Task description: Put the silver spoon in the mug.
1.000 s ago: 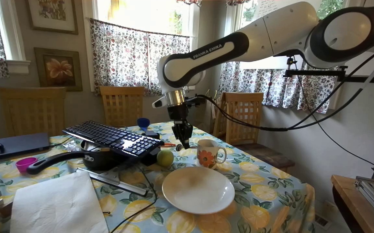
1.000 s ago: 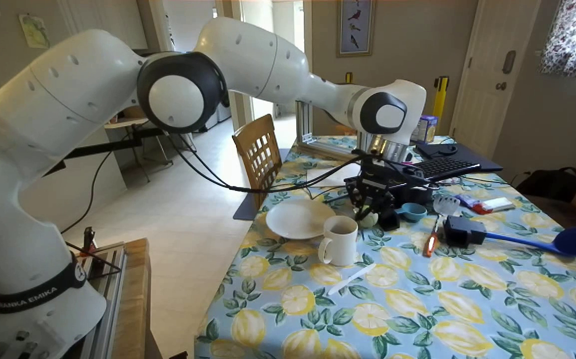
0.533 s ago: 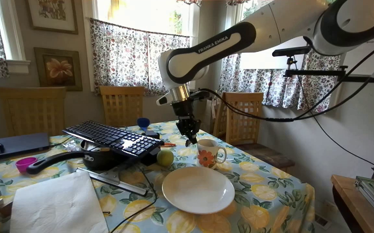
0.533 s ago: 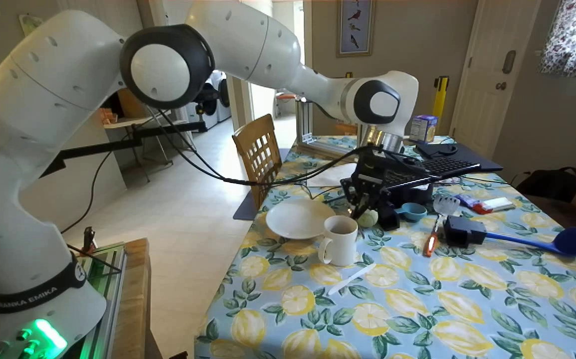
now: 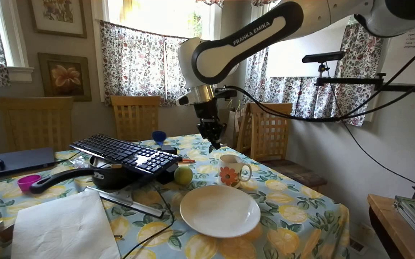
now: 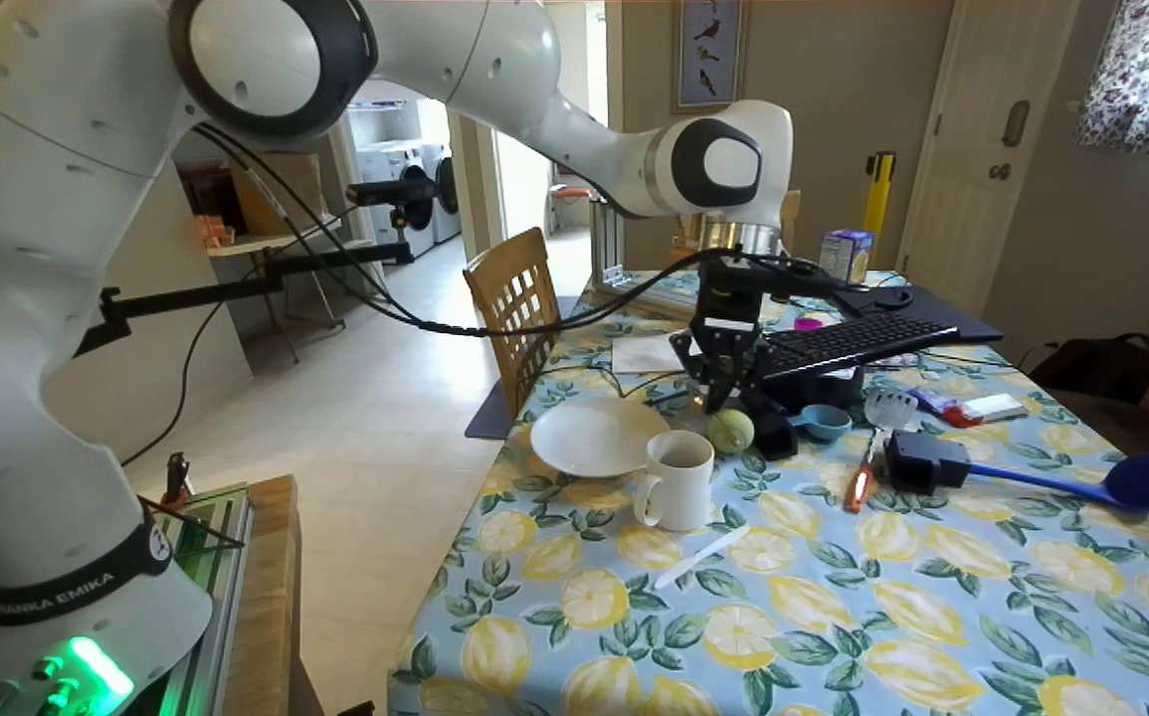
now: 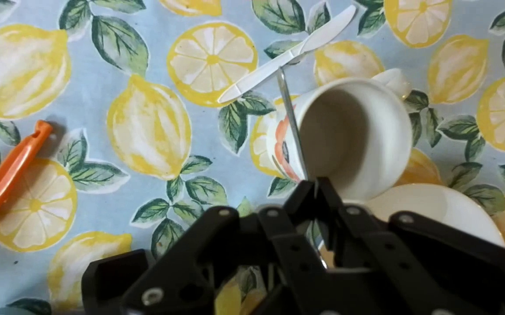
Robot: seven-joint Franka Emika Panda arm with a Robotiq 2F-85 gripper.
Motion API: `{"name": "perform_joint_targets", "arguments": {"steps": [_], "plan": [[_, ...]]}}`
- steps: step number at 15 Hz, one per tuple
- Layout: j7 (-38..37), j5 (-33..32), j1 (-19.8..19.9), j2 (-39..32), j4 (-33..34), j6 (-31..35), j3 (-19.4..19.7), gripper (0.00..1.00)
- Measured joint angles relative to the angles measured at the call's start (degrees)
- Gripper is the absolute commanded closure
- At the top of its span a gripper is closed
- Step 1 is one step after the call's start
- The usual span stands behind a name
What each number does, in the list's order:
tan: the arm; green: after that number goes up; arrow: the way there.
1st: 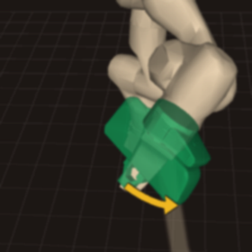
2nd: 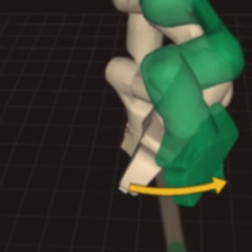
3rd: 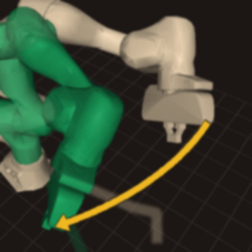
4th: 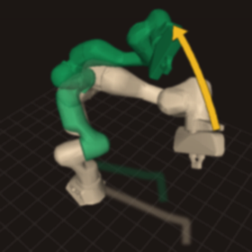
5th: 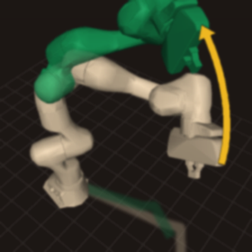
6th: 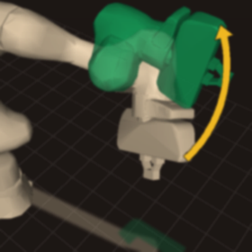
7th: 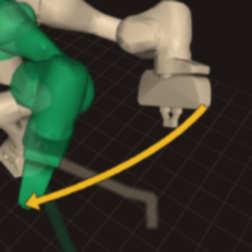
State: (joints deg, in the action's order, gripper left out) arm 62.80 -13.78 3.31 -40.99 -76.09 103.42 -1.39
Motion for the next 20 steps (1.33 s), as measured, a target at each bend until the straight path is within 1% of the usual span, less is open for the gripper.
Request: {"name": "perform_joint_targets", "arguments": {"steps": [2, 6, 8, 10, 12, 16, 20], "plan": [[-0.03, -0.05, -0.38, 2.33, -2.98, 0.39, -0.02, 0.98], [-0.03, -0.03, -0.36, 6.79, -9.54, 4.82, -0.19, 0.98], [-0.16, -0.03, -0.37, 8.42, -11.89, 4.75, -0.12, 0.98], [-1.46, -0.47, -0.61, 9.31, -13.21, 2.46, 0.22, 0.98], [-4.04, -1.89, -1.22, 9.66, -13.67, -1.5, 0.71, 0.98], [-11.4, -5.68, -3.02, 9.7, -13.54, -9.62, 1.42, 0.98], [-19.48, -7.92, -4.06, 8.63, -11.18, -15.0, 1.55, 0.98]]}}
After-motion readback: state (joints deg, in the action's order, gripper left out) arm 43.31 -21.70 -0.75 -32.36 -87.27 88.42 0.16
